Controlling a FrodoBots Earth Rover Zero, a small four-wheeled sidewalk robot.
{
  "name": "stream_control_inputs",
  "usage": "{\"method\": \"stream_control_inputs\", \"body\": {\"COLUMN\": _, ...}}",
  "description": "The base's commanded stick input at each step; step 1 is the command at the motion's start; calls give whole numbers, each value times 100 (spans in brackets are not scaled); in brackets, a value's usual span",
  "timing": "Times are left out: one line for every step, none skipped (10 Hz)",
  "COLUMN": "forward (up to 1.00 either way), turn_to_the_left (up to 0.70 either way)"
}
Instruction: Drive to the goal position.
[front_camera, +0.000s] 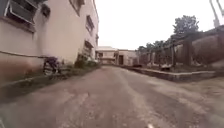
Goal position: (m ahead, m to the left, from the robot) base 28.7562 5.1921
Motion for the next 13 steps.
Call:
{"method": "stream_control_inputs", "body": {"forward": 100, "turn_to_the_left": 0}}
{"method": "stream_control_inputs", "body": {"forward": 100, "turn_to_the_left": 0}}
{"method": "stream_control_inputs", "body": {"forward": 100, "turn_to_the_left": 0}}
{"method": "stream_control_inputs", "body": {"forward": 100, "turn_to_the_left": 0}}
{"method": "stream_control_inputs", "body": {"forward": 100, "turn_to_the_left": 0}}
{"method": "stream_control_inputs", "body": {"forward": 100, "turn_to_the_left": 0}}
{"method": "stream_control_inputs", "body": {"forward": 100, "turn_to_the_left": 0}}
{"method": "stream_control_inputs", "body": {"forward": 100, "turn_to_the_left": 0}}
{"method": "stream_control_inputs", "body": {"forward": 100, "turn_to_the_left": 0}}
{"method": "stream_control_inputs", "body": {"forward": 100, "turn_to_the_left": 0}}
{"method": "stream_control_inputs", "body": {"forward": 100, "turn_to_the_left": 0}}
{"method": "stream_control_inputs", "body": {"forward": 100, "turn_to_the_left": 0}}
{"method": "stream_control_inputs", "body": {"forward": 100, "turn_to_the_left": 0}}
